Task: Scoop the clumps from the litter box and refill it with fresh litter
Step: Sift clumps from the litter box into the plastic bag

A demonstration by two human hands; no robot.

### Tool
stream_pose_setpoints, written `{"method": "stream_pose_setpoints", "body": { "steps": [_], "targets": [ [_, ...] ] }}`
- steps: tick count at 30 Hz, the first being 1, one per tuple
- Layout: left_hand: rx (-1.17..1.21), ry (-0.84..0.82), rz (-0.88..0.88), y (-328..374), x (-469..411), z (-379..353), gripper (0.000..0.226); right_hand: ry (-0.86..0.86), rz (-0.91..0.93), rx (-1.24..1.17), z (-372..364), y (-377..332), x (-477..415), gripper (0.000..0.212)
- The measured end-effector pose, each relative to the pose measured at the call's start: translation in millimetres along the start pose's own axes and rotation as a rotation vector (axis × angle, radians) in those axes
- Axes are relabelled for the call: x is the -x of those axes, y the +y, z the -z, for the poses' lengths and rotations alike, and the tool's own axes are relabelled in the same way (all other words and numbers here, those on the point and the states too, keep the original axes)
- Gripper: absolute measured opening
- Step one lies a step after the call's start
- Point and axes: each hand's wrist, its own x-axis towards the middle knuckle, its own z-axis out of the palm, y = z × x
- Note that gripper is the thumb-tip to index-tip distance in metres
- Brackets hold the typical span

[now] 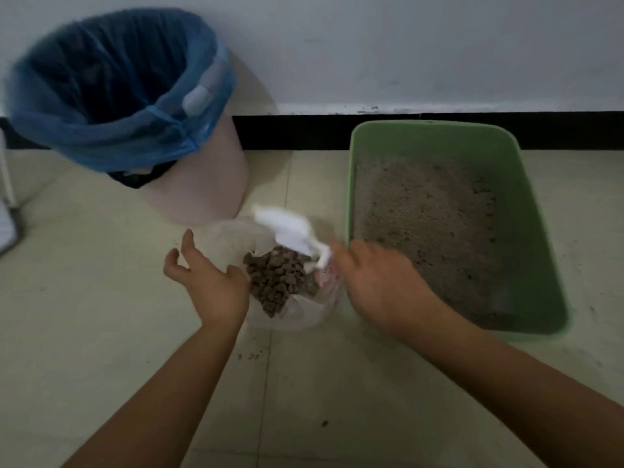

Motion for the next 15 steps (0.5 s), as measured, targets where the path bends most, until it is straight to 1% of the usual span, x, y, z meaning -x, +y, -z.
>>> {"method": "stream_pose_setpoints", "body": {
  "steps": [1, 2, 5, 7, 9, 10, 11, 13, 15],
  "targets": [
    [0.02, -0.01, 0.008, 1, 0, 2, 0.076, -0.026, 0.053, 0.102, -5, -6, -1, 0.056],
    [0.032, -0.016, 0.008, 2, -1, 4, 0.074, -0.038, 0.086, 0.166, -8, -6, -2, 0.056],
    [0.064, -0.028, 0.027, 5, -4, 6, 0.07, 0.038, 0.085, 0.183, -7, 2, -3, 0.055],
    [0.061, -0.036, 0.028, 5, -6, 5, 0.068, -0.027, 0.074, 0.154, -7, 7, -2, 0.056],
    [0.059, -0.037, 0.024, 4, -8, 3, 0.067, -0.101, 0.014, -0.048, 1, 10, 4, 0.055],
    [0.042, -0.029, 0.017, 5, -7, 0, 0.066, -0.079, -0.039, -0.18, 9, 14, 7, 0.052],
    [-0.022, -0.009, -0.007, 7, -4, -3, 0.066, -0.046, -0.11, -0.304, 19, 18, 9, 0.048],
    [-0.216, 0.041, -0.107, 13, 3, -11, 0.064, 0.016, -0.256, -0.487, 39, 30, 14, 0.038],
    [-0.267, 0.018, -0.237, 24, 10, -21, 0.06, 0.046, -0.374, -0.53, 59, 46, 19, 0.034]
  ]
}}
